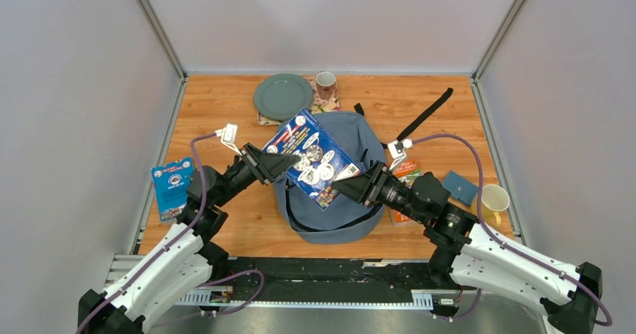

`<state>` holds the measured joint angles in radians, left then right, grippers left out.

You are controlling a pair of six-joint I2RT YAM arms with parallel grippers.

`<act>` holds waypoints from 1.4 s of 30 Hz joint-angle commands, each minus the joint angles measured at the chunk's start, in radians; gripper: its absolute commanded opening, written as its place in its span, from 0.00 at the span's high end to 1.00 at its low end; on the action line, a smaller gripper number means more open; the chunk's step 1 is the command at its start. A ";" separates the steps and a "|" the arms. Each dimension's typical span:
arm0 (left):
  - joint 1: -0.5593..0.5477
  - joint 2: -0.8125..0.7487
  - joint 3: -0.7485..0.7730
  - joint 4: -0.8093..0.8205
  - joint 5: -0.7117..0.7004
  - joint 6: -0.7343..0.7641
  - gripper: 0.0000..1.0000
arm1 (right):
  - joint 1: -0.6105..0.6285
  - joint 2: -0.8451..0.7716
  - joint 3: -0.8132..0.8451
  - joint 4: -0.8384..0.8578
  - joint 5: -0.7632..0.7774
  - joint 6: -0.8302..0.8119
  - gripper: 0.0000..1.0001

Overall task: Pack the student bag
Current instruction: Pick up the book from the center of the board.

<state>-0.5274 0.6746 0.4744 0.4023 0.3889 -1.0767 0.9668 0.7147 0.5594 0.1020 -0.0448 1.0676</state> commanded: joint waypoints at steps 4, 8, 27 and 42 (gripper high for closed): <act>-0.005 -0.029 -0.220 0.421 -0.071 -0.250 1.00 | -0.007 -0.073 -0.010 -0.007 0.121 0.009 0.29; -0.005 -0.027 -0.221 0.496 -0.102 -0.278 1.00 | -0.002 -0.063 -0.127 0.139 0.132 0.130 0.26; -0.006 0.012 -0.237 0.504 -0.107 -0.313 1.00 | 0.052 0.115 -0.081 0.349 0.163 0.054 0.29; -0.005 0.043 0.050 -0.271 -0.024 0.095 0.22 | 0.050 -0.081 -0.056 0.058 0.323 -0.038 1.00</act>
<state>-0.5293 0.7132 0.3119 0.5434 0.3374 -1.2804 1.0187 0.7704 0.4492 0.2878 0.1154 1.0977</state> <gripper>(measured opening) 0.753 0.285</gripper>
